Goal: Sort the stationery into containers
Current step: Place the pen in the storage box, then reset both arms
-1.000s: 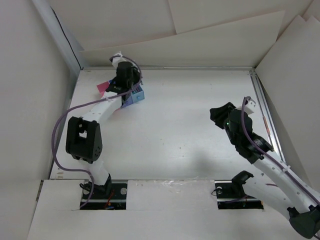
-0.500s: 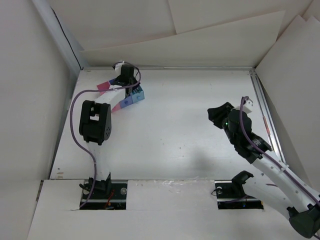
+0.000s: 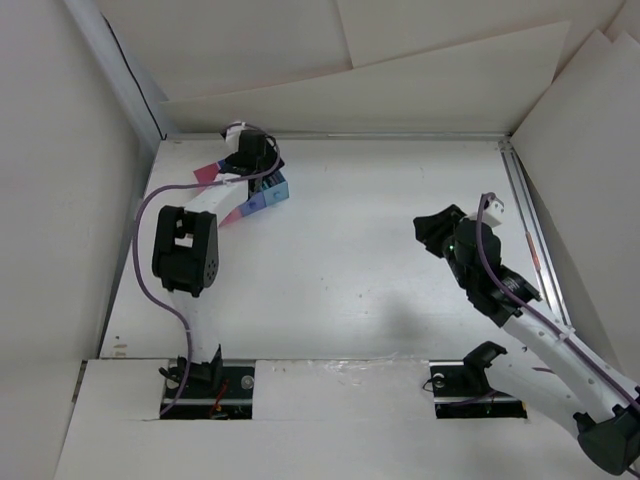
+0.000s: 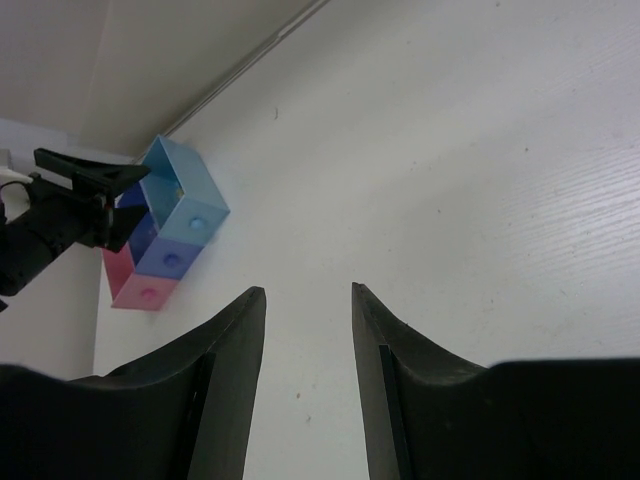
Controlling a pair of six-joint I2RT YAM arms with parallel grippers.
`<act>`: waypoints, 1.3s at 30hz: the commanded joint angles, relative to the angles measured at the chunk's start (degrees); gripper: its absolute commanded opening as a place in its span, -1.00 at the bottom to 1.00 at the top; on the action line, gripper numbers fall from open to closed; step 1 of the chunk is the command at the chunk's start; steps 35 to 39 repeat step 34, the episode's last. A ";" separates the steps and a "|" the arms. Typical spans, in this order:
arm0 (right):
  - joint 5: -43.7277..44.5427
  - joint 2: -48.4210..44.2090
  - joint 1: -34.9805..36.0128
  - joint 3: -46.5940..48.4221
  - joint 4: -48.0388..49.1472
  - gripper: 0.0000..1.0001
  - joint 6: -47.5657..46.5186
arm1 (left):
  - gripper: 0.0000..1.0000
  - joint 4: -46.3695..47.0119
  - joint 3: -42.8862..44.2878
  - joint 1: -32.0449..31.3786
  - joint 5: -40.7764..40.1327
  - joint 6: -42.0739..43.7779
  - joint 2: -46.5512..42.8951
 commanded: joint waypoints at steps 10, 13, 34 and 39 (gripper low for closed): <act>0.32 2.86 -0.28 -1.22 3.63 0.23 -0.57 | 1.00 16.52 -28.16 -11.16 -3.84 3.57 -35.40; 0.93 3.92 -0.28 -1.22 3.63 0.79 -1.10 | 1.00 18.02 -36.69 -11.69 0.82 2.86 -42.32; -0.74 7.79 0.77 -1.75 7.23 0.99 -2.15 | 1.00 7.13 -56.77 -11.16 -3.47 -1.27 -77.33; -0.74 7.79 0.77 -1.75 7.23 0.99 -2.15 | 1.00 7.13 -56.77 -11.16 -3.47 -1.27 -77.33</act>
